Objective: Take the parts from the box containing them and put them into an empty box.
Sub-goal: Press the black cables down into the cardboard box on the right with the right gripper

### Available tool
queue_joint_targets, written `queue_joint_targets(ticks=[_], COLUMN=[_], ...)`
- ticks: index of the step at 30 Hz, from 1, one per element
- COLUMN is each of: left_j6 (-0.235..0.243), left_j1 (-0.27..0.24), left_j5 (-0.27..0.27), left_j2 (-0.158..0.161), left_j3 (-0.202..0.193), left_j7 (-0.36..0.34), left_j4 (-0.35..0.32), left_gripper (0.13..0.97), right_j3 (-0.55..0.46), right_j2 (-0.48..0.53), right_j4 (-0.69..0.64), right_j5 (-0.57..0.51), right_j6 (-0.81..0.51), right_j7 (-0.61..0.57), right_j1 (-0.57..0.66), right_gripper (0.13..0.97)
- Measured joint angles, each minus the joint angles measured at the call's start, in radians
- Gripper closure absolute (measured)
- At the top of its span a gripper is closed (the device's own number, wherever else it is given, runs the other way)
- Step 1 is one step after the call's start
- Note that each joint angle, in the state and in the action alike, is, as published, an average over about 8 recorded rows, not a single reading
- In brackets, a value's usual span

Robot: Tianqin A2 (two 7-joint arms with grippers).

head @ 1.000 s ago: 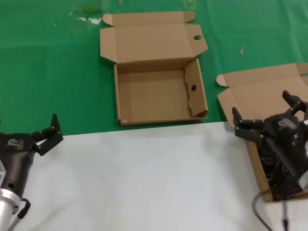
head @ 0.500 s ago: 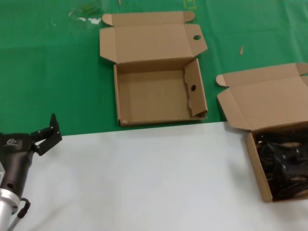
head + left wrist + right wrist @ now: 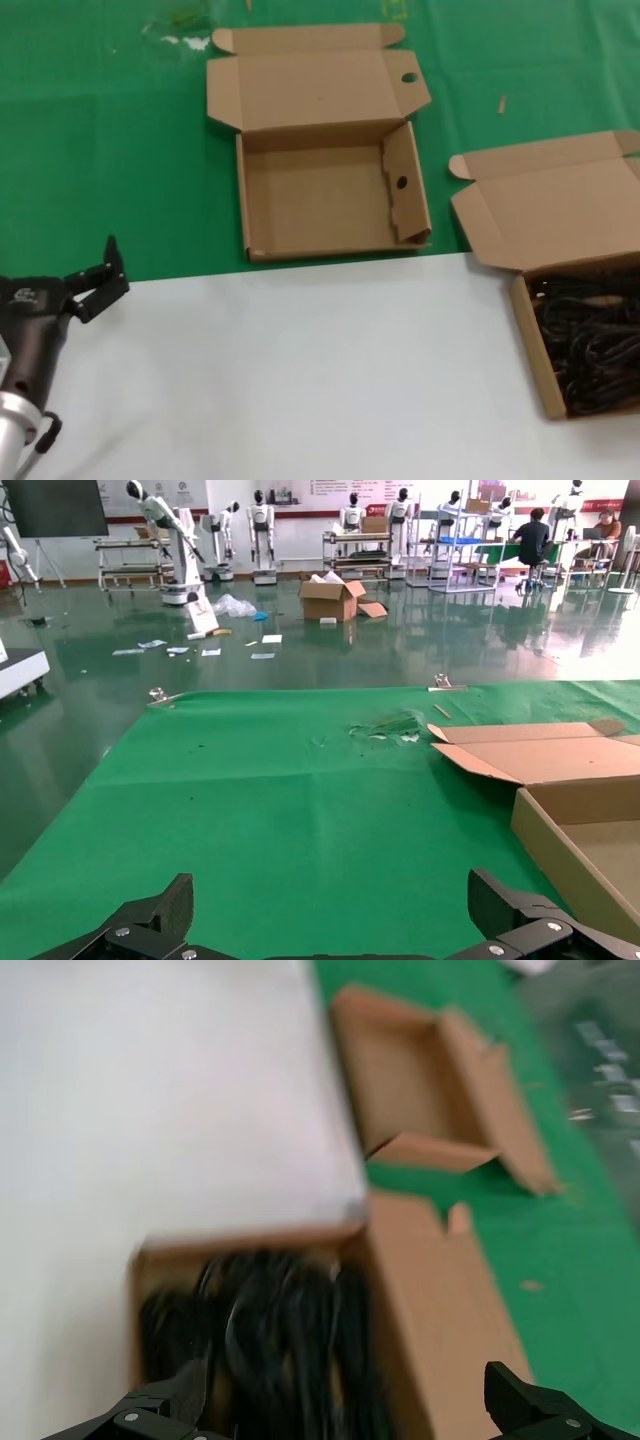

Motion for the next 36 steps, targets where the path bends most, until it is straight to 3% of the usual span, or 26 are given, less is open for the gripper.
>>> queue_joint_targets(ticks=[8,20,36], left_j6=[0.000,0.000,0.000], left_j1=[0.000,0.000,0.000], left_j5=[0.000,0.000,0.000], left_j2=[0.000,0.000,0.000], left_j3=[0.000,0.000,0.000], left_j7=[0.000,0.000,0.000], left_j4=[0.000,0.000,0.000], left_gripper=[0.132,0.132,0.132], right_j3=[-0.143,-0.362,-0.465], right_j2=[0.082,0.040,0.022], right_j4=[-0.107,-0.228,-0.295], right_j5=[-0.074,-0.155,-0.168], right_j6=[-0.007,0.033,0.049], right_j7=[-0.080,-0.119,-0.118], right_j1=[0.142,0.387,0.499], right_gripper=[0.129,0.135,0.233])
